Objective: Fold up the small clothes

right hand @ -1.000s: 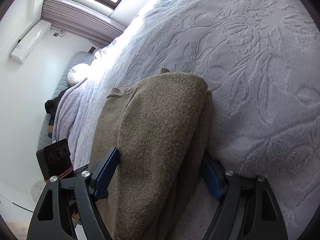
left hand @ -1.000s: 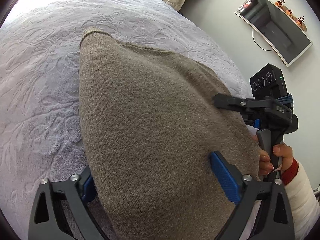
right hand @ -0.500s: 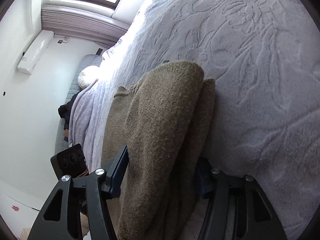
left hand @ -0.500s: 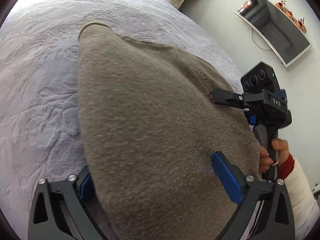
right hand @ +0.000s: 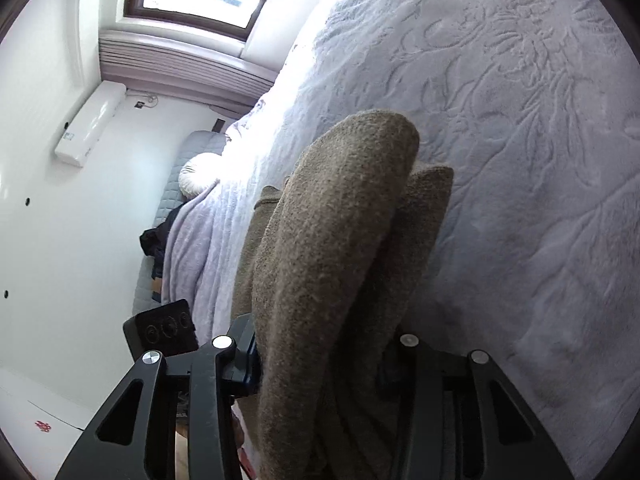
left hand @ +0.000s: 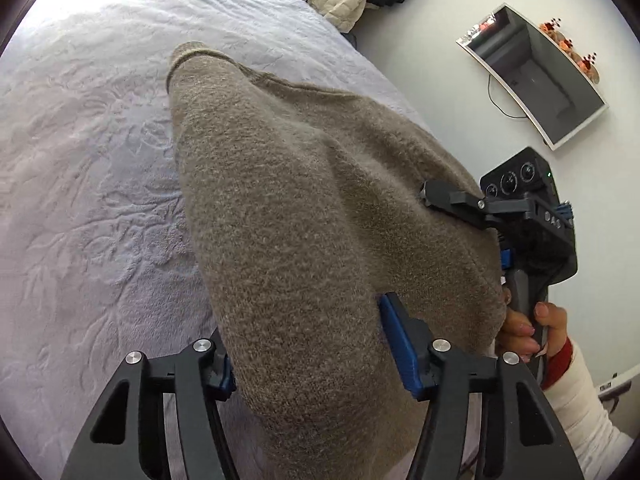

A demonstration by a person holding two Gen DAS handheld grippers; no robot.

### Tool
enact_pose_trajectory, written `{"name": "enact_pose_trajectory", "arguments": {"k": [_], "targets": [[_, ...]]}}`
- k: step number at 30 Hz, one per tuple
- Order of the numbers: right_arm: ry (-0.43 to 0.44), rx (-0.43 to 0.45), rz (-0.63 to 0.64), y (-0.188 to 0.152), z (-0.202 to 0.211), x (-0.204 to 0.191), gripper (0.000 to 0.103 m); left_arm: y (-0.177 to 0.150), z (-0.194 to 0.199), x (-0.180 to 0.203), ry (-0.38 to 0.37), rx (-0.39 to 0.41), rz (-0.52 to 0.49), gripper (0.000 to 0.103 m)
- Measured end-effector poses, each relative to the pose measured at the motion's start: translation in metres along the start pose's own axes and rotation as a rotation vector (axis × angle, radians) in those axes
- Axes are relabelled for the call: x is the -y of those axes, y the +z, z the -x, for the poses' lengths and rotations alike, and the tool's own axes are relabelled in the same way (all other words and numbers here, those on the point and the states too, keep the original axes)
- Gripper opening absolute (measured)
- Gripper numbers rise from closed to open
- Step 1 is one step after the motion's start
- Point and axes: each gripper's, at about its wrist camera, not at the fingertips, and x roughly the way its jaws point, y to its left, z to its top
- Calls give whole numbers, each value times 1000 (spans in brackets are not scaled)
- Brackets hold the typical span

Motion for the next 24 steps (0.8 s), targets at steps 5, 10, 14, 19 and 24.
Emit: {"name": "enact_pose_trajectory", "arguments": {"k": [5, 10, 14, 19, 24], "targets": [[-4, -8, 45, -16, 11, -50, 45, -12, 41, 21, -2, 30, -40, 61], [9, -20, 55, -43, 19, -91, 45, -39, 94, 34, 10, 59, -73, 61], [8, -41, 68, -75, 12, -114, 45, -69, 125, 38, 62, 64, -110, 61], [25, -76, 40, -116, -21, -123, 45, -108, 150, 18, 101, 55, -82, 61], [6, -114, 8, -146, -64, -109, 45, -141, 153, -21, 151, 53, -33, 61]]}}
